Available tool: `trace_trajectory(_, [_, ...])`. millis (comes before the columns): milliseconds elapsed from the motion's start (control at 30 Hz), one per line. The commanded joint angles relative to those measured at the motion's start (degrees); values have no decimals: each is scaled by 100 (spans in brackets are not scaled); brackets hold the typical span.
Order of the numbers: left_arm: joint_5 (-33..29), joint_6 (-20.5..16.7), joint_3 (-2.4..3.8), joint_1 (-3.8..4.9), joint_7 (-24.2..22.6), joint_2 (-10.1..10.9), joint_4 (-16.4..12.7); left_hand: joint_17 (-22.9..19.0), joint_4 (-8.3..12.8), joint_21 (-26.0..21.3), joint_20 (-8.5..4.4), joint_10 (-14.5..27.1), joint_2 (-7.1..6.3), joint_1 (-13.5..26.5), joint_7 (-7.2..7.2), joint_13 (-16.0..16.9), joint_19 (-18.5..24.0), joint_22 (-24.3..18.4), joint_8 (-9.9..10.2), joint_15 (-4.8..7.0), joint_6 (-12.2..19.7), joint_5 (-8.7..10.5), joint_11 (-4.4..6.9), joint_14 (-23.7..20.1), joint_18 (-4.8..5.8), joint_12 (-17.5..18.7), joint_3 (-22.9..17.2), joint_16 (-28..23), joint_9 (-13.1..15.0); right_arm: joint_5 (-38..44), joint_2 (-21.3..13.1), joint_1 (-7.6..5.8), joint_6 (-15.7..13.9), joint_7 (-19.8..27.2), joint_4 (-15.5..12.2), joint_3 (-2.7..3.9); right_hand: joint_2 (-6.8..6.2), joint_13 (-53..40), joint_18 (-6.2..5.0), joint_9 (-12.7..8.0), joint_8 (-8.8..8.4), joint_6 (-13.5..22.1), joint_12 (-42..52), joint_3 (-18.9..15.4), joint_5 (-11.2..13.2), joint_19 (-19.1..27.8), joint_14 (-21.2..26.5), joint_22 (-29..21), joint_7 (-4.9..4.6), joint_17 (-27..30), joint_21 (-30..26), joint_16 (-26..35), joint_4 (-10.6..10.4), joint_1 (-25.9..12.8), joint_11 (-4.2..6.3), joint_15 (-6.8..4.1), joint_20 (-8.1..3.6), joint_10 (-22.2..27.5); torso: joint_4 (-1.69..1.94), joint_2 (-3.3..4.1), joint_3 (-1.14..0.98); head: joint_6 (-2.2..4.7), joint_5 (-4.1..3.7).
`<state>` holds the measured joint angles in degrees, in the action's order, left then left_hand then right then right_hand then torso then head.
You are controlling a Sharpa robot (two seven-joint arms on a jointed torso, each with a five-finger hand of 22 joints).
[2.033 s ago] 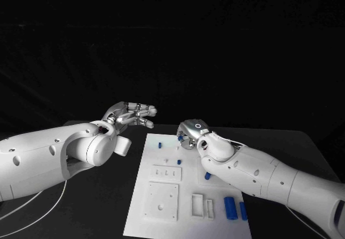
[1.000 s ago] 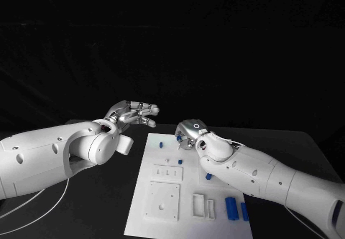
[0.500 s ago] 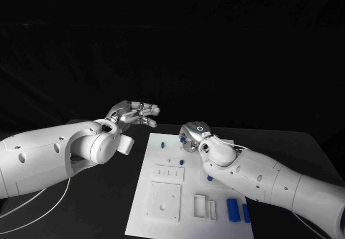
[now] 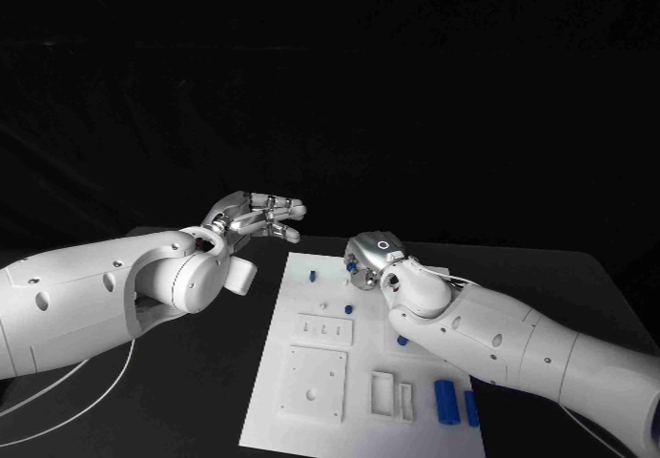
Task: Assemble the parts on the task board
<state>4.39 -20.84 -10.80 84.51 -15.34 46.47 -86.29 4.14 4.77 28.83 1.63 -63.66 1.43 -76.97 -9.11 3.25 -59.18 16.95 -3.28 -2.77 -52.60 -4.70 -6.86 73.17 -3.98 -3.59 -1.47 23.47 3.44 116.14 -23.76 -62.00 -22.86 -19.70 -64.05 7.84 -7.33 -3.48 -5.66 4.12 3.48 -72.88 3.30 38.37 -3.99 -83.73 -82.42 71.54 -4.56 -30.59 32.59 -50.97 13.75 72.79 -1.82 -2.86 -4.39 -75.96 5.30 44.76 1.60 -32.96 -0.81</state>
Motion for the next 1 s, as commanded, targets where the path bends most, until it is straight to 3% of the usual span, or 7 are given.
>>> trace_trajectory(33, [16,74,6,9,-20,-12,-8,-9,24,34,-3,43,-18,14,5,8,25,-6,-8,16,36,-25,5,-37,-18,13,-4,27,-3,7,-7,19,175,-26,20,-11,-19,-6,-73,0,14,2,4,5,-19,-113,7,4,-6,12,-77,15,-11,4,-6,-31,-13,-24,3,2,1,-2,0])
trace_trajectory(200, [16,70,6,10,-20,-13,-10,-9,28,44,-3,49,-24,5,4,8,30,-13,-8,16,48,-22,4,-38,-19,12,-2,28,-3,-177,6,18,67,81,70,-11,-275,9,-126,-53,5,689,4,-17,33,-60,9,-171,-167,74,-552,98,-65,-88,-225,151,137,680,-2,-1,8,5,7])
trace_trajectory(300, [16,69,6,11,-18,-13,-11,-9,28,44,-3,49,-24,5,4,8,30,-13,-8,16,48,-22,4,-38,-19,12,-2,28,-3,-242,5,18,10,120,82,-11,-477,10,-252,-57,7,1060,24,-263,41,-78,3,-375,-89,148,-936,180,-94,-11,-361,233,224,1306,-1,0,2,10,10])
trace_trajectory(433, [17,68,7,13,-18,-8,-10,-9,26,46,-1,62,-28,7,2,8,30,-15,-8,15,61,-21,1,-37,-20,13,1,27,-3,-282,-16,18,-49,135,63,-11,-462,14,-372,-57,6,1199,3,-881,-16,-193,-8,-604,-62,231,-1238,218,-222,286,-423,268,295,1580,-7,0,-2,12,9])
trace_trajectory(700, [17,69,7,16,-19,19,10,-9,26,46,-1,62,-28,7,2,8,30,-15,-8,15,61,-21,1,-37,-20,13,1,27,-3,-394,-361,17,-186,133,-356,13,-515,19,-372,-59,4,1179,-2,-864,-118,-234,-17,-639,-70,255,-1264,197,-276,292,-407,252,286,1523,-30,-9,-16,34,20])
trace_trajectory(867, [17,70,6,18,-23,53,14,-9,26,46,-1,62,-28,7,2,8,30,-15,-8,15,61,-21,1,-37,-20,13,1,27,-3,-639,-806,16,-253,157,-841,211,-560,18,-305,-55,8,1013,2,-477,-156,-239,-26,-605,-149,248,-1165,168,-379,68,-282,179,226,948,-73,-22,-28,79,36])
trace_trajectory(1000, [17,69,6,19,-29,101,15,-9,26,46,-1,62,-28,7,2,8,30,-15,-8,15,61,-21,1,-37,-20,13,1,27,-3,-1062,-1301,17,-196,260,-1275,464,-566,-10,-186,-45,16,863,20,-411,-230,-258,-29,-433,-159,183,-798,94,-484,-34,-87,29,91,180,-153,-43,-56,115,65])
